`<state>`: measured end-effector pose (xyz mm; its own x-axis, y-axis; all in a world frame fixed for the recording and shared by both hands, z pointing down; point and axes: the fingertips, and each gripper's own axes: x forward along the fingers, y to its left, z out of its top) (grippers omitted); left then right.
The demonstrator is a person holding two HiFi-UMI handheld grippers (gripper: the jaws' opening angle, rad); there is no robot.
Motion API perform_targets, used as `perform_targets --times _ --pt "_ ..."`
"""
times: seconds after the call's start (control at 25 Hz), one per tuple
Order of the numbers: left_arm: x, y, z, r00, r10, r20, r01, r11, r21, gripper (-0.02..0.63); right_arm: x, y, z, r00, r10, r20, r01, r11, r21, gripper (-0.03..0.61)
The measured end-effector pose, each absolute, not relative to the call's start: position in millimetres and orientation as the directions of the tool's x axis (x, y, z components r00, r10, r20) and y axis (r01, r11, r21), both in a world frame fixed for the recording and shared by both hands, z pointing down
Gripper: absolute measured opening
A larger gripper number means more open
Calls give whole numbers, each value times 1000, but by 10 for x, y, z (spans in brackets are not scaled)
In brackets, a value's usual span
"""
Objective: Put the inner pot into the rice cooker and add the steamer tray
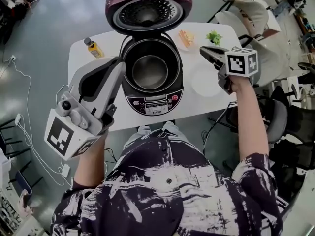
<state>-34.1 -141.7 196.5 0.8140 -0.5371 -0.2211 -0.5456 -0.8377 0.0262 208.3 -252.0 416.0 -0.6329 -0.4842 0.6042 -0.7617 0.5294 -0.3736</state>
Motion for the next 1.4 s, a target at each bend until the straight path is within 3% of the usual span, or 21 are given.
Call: perform_targets --times 0.2,0.4,0.68,1.04,1.12,1.32,1.4 --pt "-93 -1436 2004 834 -520 -183 -526 -850 22 5 3285 -2278 4532 -382 -654 653 -910 388 -143 24" --pt "159 -1453 2061 851 -506 -139 -509 -861 17 5 4071 -1937 5511 -243 -600 762 -970 154 -188 192" --pt "381 -1450 2163 855 -509 -99 -511 -860 11 5 4524 -1810 6505 -182 -492 851 -966 -74 -249 192" --pt "331 -1478 2256 828 -558 -53 -558 -830 14 5 4619 -1819 7054 -159 -378 912 -965 -137 -225 192" --pt "302 -1495 2273 822 -568 -48 -568 -823 17 5 4585 -1802 7136 -156 -356 921 -967 -133 -215 175" --pt "247 -1527 2293 814 -580 -37 -580 -814 18 5 4567 -1714 7274 -101 -300 948 -979 -141 -149 18" --pt "230 -1545 2297 813 -581 -39 -581 -814 15 5 4571 -1714 7283 -97 -296 950 -975 -163 -151 13"
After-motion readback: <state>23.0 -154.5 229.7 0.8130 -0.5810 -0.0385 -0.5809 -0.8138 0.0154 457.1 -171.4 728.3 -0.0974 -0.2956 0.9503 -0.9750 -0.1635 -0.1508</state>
